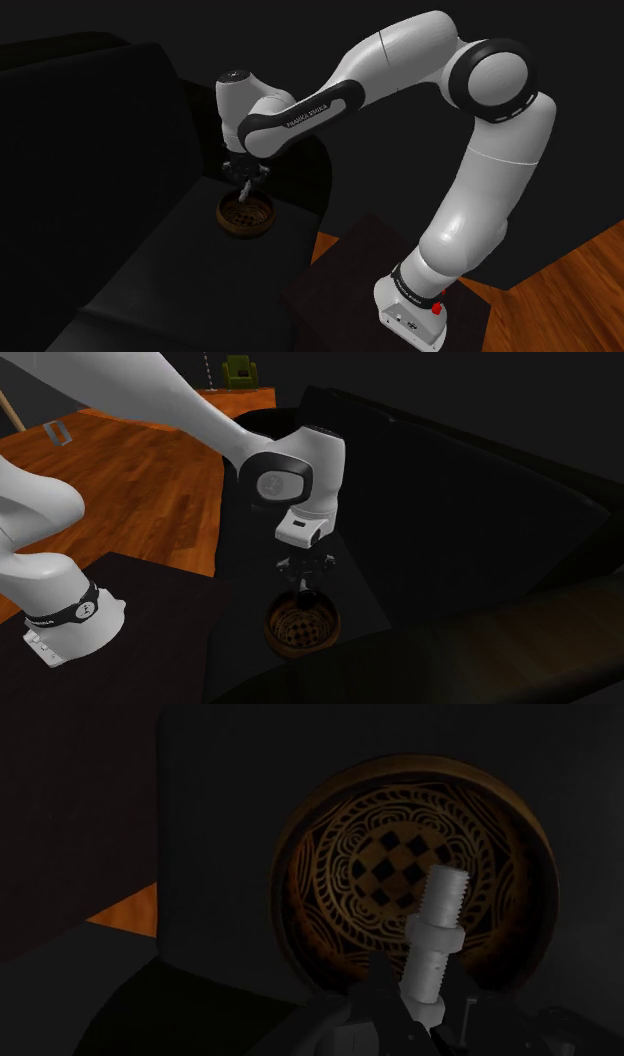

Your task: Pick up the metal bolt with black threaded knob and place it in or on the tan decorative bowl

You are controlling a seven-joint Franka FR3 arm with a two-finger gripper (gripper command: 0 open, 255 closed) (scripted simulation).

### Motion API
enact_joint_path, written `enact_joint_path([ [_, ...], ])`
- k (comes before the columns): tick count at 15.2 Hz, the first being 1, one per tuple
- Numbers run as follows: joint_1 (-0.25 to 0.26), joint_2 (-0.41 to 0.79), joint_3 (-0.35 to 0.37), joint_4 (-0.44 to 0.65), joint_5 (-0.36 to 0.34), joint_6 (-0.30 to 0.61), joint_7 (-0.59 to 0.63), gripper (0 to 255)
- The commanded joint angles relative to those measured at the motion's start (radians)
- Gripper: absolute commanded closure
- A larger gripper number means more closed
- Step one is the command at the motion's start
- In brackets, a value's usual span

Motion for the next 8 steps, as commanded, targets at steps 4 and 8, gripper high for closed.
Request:
enact_joint_path([
  [4,0.008,0.041,-0.018,-0.018,-0.038,0.050,0.024,255],
  [8,0.021,0.083,-0.036,-0.023,-0.074,0.087,0.051,255],
])
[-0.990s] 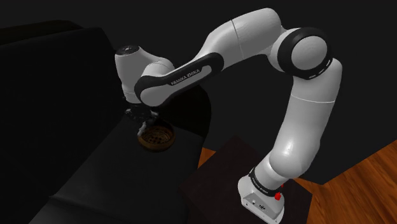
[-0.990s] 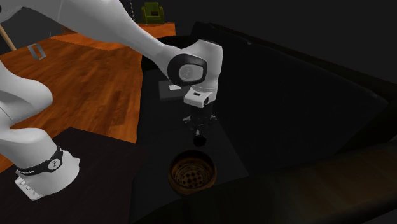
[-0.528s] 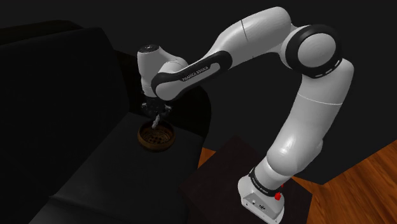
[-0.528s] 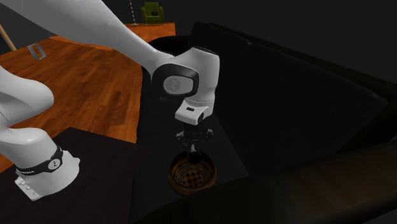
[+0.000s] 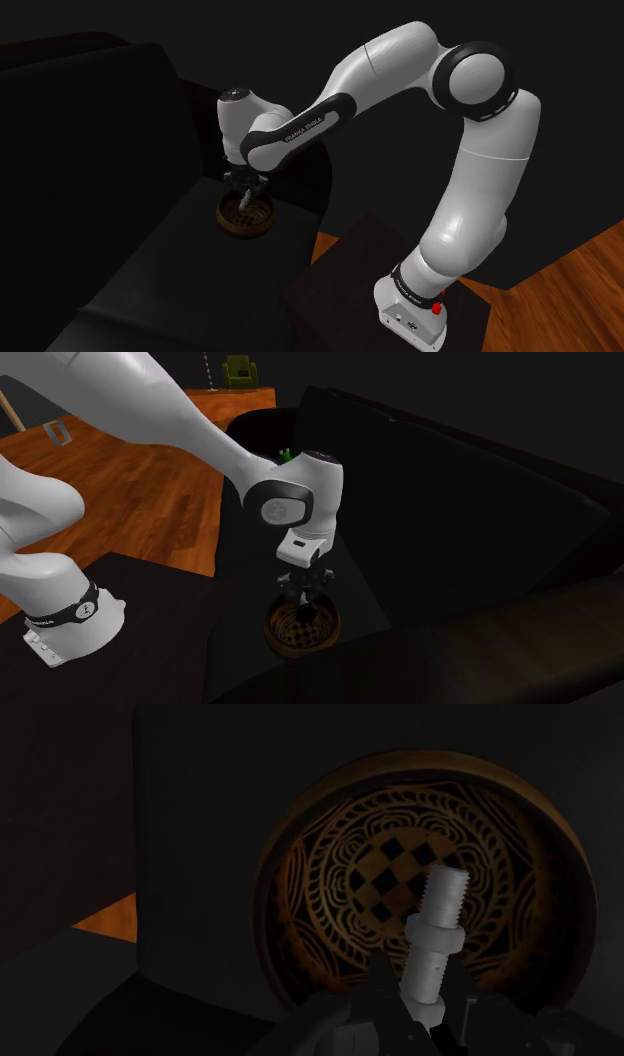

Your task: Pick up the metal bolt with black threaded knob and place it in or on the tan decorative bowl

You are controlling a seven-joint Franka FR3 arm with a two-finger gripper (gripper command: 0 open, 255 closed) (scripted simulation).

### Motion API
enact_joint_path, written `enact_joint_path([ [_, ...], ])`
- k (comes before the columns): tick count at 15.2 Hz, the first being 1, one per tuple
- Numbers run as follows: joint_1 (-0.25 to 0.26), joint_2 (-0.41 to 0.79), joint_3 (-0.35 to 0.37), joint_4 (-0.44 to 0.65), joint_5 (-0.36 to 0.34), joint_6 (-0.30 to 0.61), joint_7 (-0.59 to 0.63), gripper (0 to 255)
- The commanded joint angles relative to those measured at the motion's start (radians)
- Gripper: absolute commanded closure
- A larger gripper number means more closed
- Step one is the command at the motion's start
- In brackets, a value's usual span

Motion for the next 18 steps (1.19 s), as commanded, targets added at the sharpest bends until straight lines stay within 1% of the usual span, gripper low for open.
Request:
enact_joint_path([
  [1,0.007,0.020,-0.009,-0.004,-0.018,0.020,0.015,255],
  [3,0.015,0.044,-0.020,-0.005,-0.038,0.040,0.030,255],
  [11,0.015,0.044,-0.020,-0.005,-0.038,0.040,0.029,255],
  [12,0.015,0.044,-0.020,-0.005,-0.038,0.040,0.029,0],
  [17,0.015,0.044,-0.020,-0.005,-0.038,0.040,0.029,0],
  [18,0.010,0.022,-0.008,0.002,-0.017,0.014,0.016,0],
])
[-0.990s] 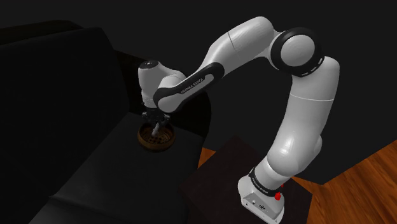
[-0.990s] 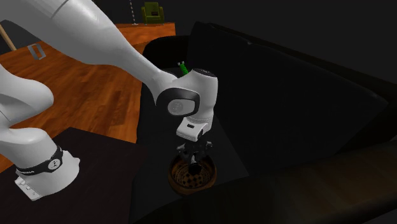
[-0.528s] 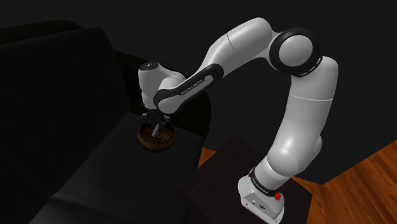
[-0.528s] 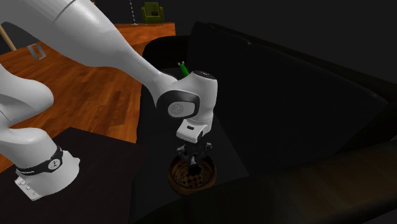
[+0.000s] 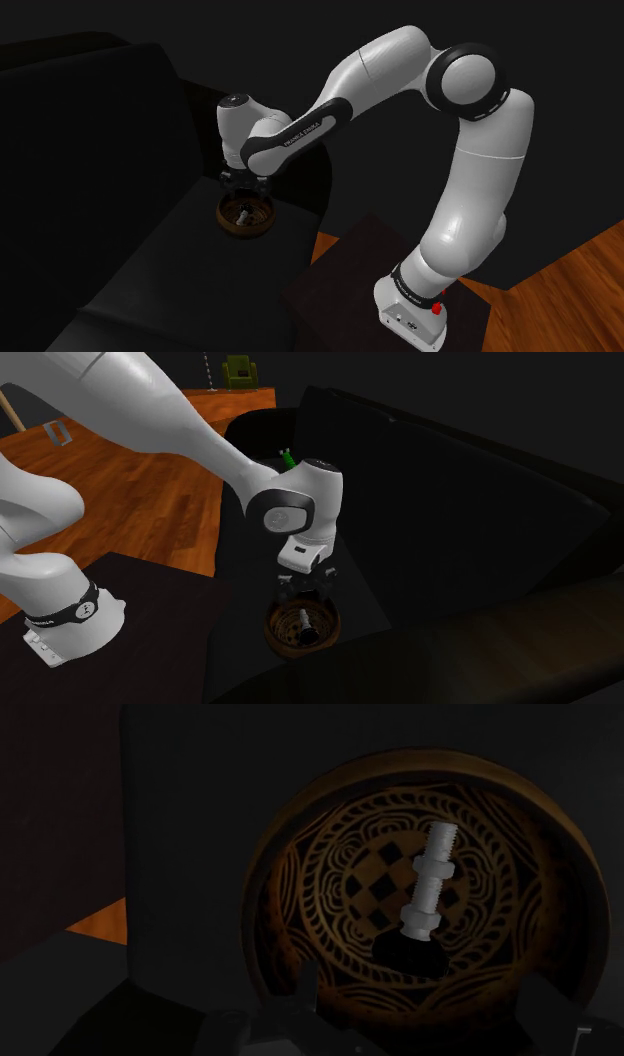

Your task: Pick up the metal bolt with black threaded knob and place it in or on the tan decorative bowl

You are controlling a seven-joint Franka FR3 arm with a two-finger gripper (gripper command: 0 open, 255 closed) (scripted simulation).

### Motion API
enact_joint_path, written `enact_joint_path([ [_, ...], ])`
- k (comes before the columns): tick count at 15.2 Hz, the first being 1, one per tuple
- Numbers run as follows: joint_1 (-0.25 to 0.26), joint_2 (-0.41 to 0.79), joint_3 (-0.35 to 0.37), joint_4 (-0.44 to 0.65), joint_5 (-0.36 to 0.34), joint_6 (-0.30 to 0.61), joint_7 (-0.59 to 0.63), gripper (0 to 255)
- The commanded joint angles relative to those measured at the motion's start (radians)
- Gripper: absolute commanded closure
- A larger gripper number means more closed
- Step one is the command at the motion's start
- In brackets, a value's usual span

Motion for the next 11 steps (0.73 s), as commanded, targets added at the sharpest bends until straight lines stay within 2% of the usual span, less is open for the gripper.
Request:
enact_joint_path([
  [1,-0.006,-0.030,0.017,0.010,0.029,-0.035,-0.016,0],
  [3,-0.013,-0.066,0.036,0.029,0.063,-0.082,-0.038,0],
  [11,-0.013,-0.066,0.036,0.029,0.063,-0.082,-0.038,0],
])
